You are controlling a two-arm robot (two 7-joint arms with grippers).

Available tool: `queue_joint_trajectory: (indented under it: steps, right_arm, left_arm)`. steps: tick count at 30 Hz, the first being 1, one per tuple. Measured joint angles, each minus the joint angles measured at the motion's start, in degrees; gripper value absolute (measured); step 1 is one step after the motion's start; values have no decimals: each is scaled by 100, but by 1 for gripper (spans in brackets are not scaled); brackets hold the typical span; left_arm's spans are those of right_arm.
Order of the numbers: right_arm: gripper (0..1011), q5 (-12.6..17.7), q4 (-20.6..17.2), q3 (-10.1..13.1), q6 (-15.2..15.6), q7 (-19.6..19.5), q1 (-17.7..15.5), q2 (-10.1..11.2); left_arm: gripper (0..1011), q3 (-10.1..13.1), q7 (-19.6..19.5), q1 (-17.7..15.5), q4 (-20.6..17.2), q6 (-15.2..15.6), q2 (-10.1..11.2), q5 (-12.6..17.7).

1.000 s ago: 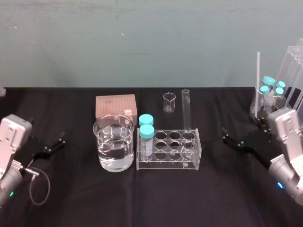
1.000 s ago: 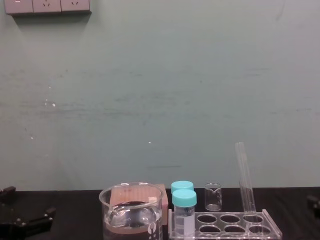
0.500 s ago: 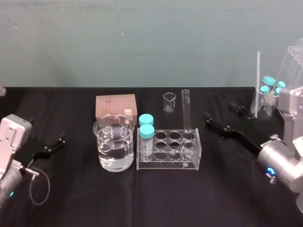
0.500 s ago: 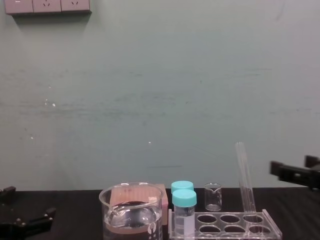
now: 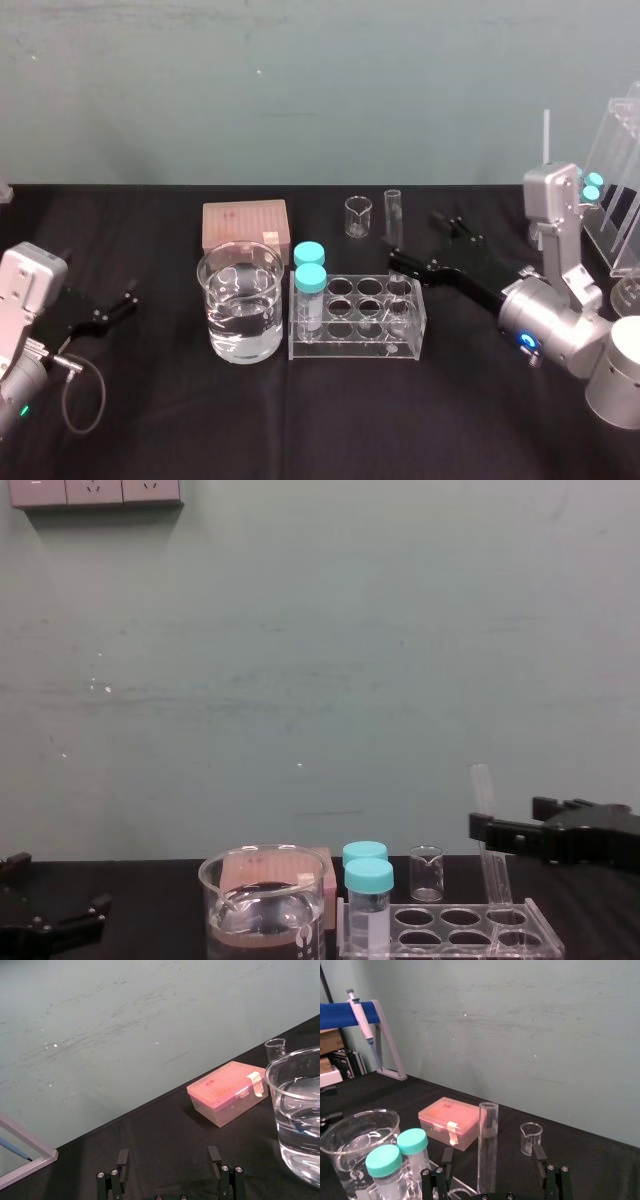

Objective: Hold the test tube with one hand and immerse one end into the beaker, then return it to the test tube rack.

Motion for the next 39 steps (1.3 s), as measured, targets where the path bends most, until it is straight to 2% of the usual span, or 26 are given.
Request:
queue_joint_trajectory:
  steps: [7,12,16,25,34,39]
  right_arm:
    - [1000,-163,419,-68,-20,201,323,-234]
    - [1000,-248,572,-76,23,247,412,-317]
    - [1000,-331,612,-87,91,249,442,-343]
    - [999,-309,601,-85,84,247,436,-334]
    - [823,-294,590,-80,69,244,427,-328]
    - [634,-289,586,-77,64,243,425,-325]
  left_arm:
    - [1000,0,0,0,0,0,0,0]
    - [1000,0,0,0,0,0,0,0]
    - [1000,0,0,0,0,0,0,0]
    - [1000,0,0,0,0,0,0,0]
    - [1000,0,0,0,0,0,0,0]
    - [1000,0,0,0,0,0,0,0]
